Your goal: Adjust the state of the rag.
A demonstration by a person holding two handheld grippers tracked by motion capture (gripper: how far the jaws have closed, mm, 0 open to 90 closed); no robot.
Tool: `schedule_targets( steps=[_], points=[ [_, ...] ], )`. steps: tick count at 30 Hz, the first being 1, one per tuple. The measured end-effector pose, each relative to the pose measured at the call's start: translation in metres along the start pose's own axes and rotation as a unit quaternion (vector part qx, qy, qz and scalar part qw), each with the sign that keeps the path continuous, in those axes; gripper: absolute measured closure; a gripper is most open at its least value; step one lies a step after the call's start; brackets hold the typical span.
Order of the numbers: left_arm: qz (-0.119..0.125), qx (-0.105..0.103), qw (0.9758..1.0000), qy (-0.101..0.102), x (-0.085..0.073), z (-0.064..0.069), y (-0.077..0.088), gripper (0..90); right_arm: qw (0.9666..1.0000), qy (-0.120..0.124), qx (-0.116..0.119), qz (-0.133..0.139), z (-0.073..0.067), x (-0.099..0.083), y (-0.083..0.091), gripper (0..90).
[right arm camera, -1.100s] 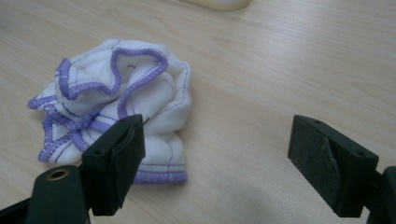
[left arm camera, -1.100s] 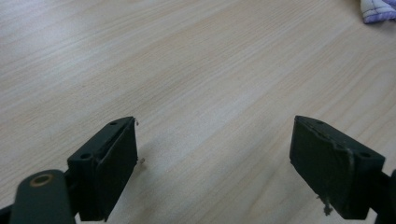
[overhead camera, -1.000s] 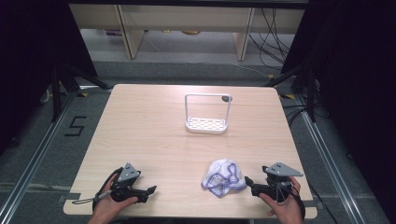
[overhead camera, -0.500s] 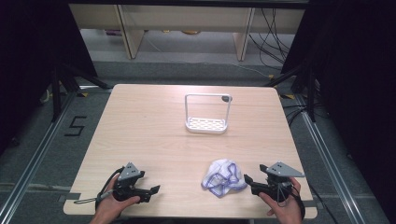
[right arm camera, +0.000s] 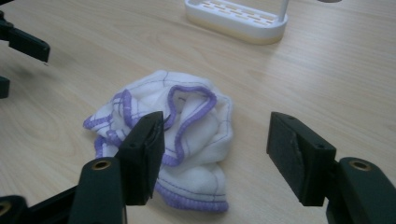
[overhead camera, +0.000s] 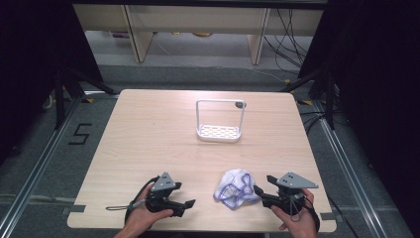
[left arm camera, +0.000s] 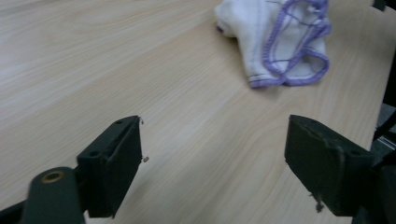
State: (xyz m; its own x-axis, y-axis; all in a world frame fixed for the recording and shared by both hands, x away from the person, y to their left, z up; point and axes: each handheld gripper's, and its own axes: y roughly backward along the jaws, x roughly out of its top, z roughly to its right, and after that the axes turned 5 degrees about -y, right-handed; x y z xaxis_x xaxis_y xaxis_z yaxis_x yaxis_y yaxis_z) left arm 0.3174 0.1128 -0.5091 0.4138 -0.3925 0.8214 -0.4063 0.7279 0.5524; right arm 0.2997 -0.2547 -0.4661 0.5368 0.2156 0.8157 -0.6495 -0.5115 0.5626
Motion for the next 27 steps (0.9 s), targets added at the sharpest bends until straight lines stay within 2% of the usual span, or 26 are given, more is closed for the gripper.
schedule_targets(
  steps=[1,2,3,5,6,7,9,10,11,12,17,19,20,21,23,24,25,26,27],
  points=[
    [-0.004,-0.004,0.9999,-0.009,0.003,0.003,-0.004,22.3,1.0,0.0,0.004,-0.001,-0.001,0.0,-0.002,39.7],
    [-0.007,-0.01,0.9997,-0.022,0.006,0.005,-0.009,25.1,0.9998,-0.014,0.002,-0.014,-0.006,0.0,-0.001,40.4],
    [-0.007,-0.018,0.9996,-0.023,0.009,0.008,-0.013,28.8,0.9999,0.008,0.005,-0.01,-0.003,0.0,-0.004,41.2],
    [-0.011,-0.02,0.9987,-0.045,0.014,0.011,-0.021,31.3,0.9998,0.01,0.011,-0.01,-0.006,0.001,-0.007,42.4],
    [-0.014,-0.02,0.9983,-0.053,0.017,0.012,-0.025,34.4,0.9998,0.012,0.007,-0.015,-0.006,0.002,-0.007,43.3],
    [-0.008,-0.024,0.9983,-0.053,0.02,0.014,-0.029,36.0,0.9997,0.015,0.011,-0.015,-0.006,0.002,-0.009,43.7],
    [-0.011,-0.026,0.9975,-0.064,0.024,0.015,-0.036,37.5,0.9996,0.016,0.011,-0.019,-0.007,0.002,-0.011,45.0],
    [-0.009,-0.029,0.9977,-0.06,0.027,0.017,-0.041,38.1,0.9996,0.016,0.013,-0.021,-0.008,0.002,-0.012,45.7],
    [-0.009,-0.033,0.9975,-0.062,0.029,0.018,-0.045,38.1,0.9996,0.005,0.009,-0.025,-0.01,0.002,-0.012,46.3],
    [-0.007,-0.034,0.9975,-0.061,0.032,0.02,-0.049,38.3,0.9995,0.016,0.015,-0.024,-0.008,0.002,-0.014,47.1],
    [-0.008,-0.05,0.9958,-0.076,0.041,0.03,-0.067,42.7,0.9993,0.003,0.017,-0.032,-0.011,-0.001,-0.016,49.9],
    [-0.011,-0.048,0.9955,-0.08,0.043,0.033,-0.073,44.5,0.9992,-0.003,0.022,-0.035,-0.011,-0.002,-0.017,50.9],
    [-0.016,-0.049,0.9946,-0.09,0.045,0.033,-0.075,46.1,0.9992,0.01,0.016,-0.034,-0.009,-0.001,-0.017,51.4],
    [-0.009,-0.046,0.9948,-0.091,0.046,0.035,-0.078,47.3,0.9992,0.01,0.017,-0.035,-0.009,-0.001,-0.017,51.6],
    [-0.013,-0.044,0.9937,-0.102,0.047,0.034,-0.082,49.3,0.9991,0.012,0.016,-0.036,-0.009,-0.002,-0.018,52.0],
    [-0.013,-0.044,0.9933,-0.107,0.048,0.033,-0.084,50.7,0.9992,0.01,0.016,-0.035,-0.009,-0.002,-0.018,52.1],
    [-0.019,-0.044,0.9927,-0.111,0.049,0.031,-0.085,52.1,0.999,-0.006,0.016,-0.041,-0.012,-0.002,-0.018,52.1],
    [-0.013,-0.042,0.9927,-0.112,0.049,0.031,-0.087,54.3,0.9991,0.011,0.015,-0.038,-0.009,-0.002,-0.019,52.1],
    [-0.014,-0.043,0.9921,-0.118,0.05,0.031,-0.088,57.8,0.9989,0.012,0.024,-0.039,-0.008,-0.002,-0.021,52.2]
  ],
)
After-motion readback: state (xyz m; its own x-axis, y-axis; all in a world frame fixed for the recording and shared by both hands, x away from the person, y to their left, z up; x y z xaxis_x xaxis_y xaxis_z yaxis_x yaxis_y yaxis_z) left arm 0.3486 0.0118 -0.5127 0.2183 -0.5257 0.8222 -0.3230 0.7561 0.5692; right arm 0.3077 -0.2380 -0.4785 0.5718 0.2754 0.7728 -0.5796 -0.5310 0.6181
